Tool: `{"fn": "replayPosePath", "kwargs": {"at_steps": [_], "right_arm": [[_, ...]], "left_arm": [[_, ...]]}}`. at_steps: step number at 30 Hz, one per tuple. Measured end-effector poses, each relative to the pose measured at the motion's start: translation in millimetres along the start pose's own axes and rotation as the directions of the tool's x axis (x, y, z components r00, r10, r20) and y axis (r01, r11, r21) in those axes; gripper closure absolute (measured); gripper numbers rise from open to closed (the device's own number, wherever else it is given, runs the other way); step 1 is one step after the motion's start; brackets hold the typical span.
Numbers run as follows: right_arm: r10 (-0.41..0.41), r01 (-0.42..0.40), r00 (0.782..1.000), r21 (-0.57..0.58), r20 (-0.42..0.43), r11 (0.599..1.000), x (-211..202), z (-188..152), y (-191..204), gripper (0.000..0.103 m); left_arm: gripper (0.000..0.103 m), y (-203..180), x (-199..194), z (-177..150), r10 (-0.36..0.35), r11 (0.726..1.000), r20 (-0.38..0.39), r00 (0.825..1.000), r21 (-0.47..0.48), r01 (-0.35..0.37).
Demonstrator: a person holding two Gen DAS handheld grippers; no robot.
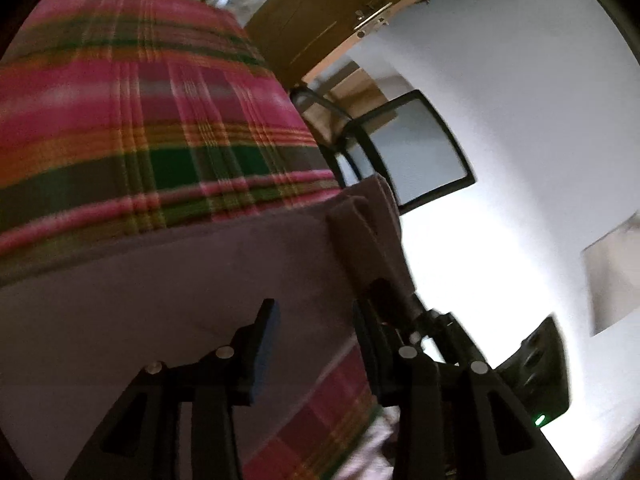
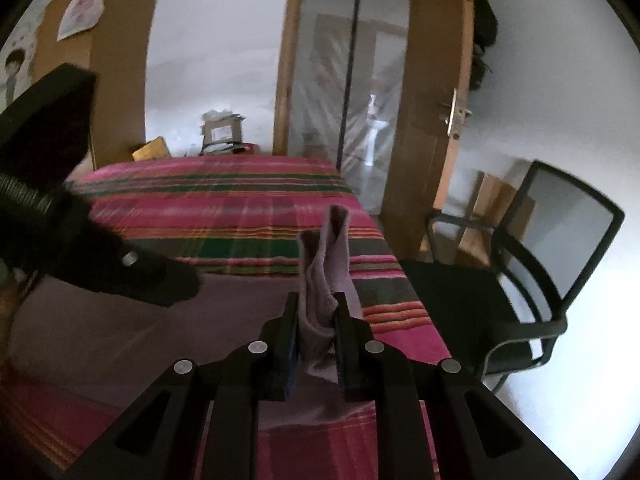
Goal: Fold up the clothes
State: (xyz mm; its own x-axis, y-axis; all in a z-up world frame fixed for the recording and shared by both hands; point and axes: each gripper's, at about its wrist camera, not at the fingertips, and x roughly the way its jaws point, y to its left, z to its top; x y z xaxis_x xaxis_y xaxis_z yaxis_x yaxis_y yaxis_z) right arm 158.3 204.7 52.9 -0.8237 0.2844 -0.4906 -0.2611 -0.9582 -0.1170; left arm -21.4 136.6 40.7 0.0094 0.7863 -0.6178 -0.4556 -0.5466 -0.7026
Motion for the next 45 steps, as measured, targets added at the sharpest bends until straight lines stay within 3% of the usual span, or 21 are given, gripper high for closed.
{"fn": "replayPosePath", "kwargs": {"at_steps": [7,12,25,36,42,45], "right_arm": [[0.02,-0.02,1.0,-0.041,-0.009,0.999,-1,-6,18,0.088],[0.036,-0.038,0.999,-0.059,-0.03,0.998,3,-11,29,0.088],[0.099,-0.103,0.994,-0.109,-0.04,0.989,-3,-19,56,0.088],[0.172,-0.173,0.985,-0.103,-0.013,0.98,-15,-9,75,0.088],[0.207,-0.206,0.978,-0.115,-0.005,0.972,-21,-5,90,0.088],[0.218,-0.218,0.976,-0.125,-0.01,0.968,-23,-6,99,0.088]], "left_arm": [[0.057,18,3,9,-0.155,0.982,0.034,0.987,-0.103,0.158],[0.052,20,5,11,-0.201,0.972,0.04,0.979,-0.112,0.205],[0.052,43,14,12,-0.207,0.961,0.014,0.978,-0.183,0.206],[0.052,49,-12,4,-0.19,0.963,0.046,0.981,-0.187,0.195],[0.053,60,-31,-3,-0.14,0.963,0.065,0.988,-0.224,0.151],[0.056,65,-42,-6,-0.048,0.969,0.078,0.996,-0.237,0.066]]}}
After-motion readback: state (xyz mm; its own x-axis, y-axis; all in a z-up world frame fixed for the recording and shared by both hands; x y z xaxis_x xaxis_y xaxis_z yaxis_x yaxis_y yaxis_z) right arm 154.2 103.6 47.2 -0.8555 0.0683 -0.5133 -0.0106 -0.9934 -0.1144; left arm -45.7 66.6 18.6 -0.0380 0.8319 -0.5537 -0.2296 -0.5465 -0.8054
